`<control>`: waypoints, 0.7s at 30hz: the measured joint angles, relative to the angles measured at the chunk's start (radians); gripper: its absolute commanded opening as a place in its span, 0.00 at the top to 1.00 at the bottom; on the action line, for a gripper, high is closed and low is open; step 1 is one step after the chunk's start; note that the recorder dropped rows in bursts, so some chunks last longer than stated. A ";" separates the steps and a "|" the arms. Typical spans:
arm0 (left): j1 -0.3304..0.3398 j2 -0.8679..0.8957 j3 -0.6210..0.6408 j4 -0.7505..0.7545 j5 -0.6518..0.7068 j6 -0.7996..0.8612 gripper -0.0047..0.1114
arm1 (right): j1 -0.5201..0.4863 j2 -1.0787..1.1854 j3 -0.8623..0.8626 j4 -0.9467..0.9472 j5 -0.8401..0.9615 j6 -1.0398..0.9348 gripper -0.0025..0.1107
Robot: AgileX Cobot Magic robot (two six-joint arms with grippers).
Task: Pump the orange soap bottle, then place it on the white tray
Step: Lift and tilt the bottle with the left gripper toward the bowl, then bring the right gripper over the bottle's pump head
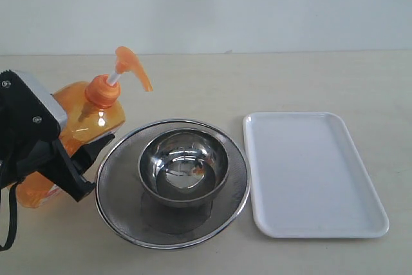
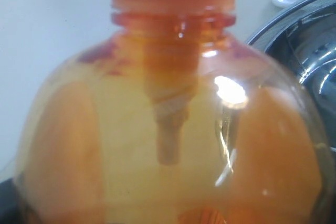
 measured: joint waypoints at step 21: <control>0.000 0.000 0.000 0.003 -0.021 -0.015 0.92 | 0.000 0.597 -0.370 1.404 0.724 -1.505 0.95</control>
